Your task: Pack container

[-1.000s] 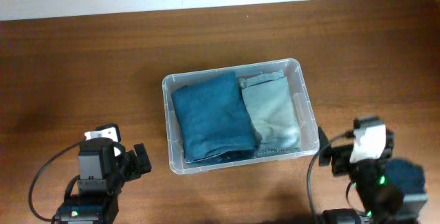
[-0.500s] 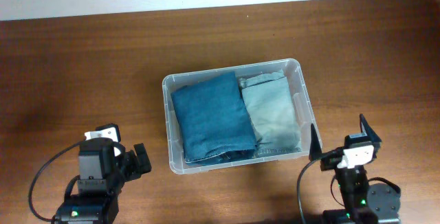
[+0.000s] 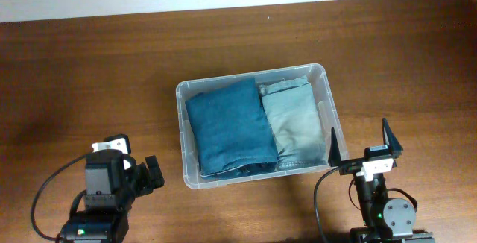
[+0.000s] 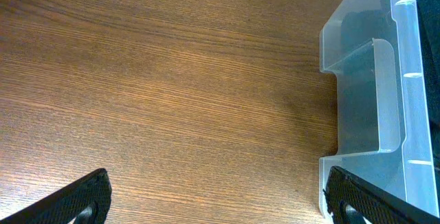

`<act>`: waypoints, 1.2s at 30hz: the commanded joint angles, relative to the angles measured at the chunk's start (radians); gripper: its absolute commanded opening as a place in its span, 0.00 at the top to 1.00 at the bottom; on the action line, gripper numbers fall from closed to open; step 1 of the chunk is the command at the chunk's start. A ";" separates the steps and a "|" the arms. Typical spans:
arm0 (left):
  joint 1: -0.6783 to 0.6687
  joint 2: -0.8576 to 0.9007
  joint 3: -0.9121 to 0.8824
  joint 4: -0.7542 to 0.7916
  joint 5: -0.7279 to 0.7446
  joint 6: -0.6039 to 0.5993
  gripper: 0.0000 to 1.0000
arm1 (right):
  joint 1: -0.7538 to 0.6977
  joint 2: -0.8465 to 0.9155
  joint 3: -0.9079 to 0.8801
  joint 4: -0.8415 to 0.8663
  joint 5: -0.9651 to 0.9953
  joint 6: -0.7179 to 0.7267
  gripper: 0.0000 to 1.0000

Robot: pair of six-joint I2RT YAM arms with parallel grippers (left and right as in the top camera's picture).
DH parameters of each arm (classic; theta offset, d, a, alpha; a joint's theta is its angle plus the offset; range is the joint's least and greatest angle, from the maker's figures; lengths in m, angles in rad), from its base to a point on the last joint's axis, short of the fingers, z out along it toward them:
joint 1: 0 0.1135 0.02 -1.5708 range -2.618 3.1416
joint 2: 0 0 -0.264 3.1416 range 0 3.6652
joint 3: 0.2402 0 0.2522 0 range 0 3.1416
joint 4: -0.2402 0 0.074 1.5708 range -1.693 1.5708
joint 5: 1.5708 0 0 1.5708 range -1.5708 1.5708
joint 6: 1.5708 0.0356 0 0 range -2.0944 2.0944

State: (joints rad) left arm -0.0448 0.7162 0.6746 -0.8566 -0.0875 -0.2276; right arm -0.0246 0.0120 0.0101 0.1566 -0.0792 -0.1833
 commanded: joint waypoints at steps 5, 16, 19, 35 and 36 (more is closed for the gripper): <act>0.002 -0.002 -0.005 -0.001 -0.014 0.005 0.01 | -0.002 -0.008 -0.005 -0.013 0.024 0.000 0.02; 0.002 -0.002 -0.005 -0.001 -0.014 0.005 0.01 | -0.002 -0.006 -0.005 -0.230 0.031 0.000 0.02; 0.002 -0.002 -0.005 -0.001 -0.014 0.005 0.01 | -0.002 -0.003 -0.005 -0.231 0.031 0.000 0.02; 0.002 -0.008 -0.005 -0.001 -0.014 0.005 0.01 | -0.002 -0.003 -0.005 -0.232 0.031 0.000 0.02; 0.002 -0.008 -0.005 -0.001 -0.014 0.005 0.00 | -0.002 -0.003 -0.005 -0.232 0.031 0.000 0.01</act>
State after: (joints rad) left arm -0.0448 0.7162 0.6746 -0.8570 -0.0875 -0.2276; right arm -0.0246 0.0109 0.0105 -0.0578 -0.0681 -0.1677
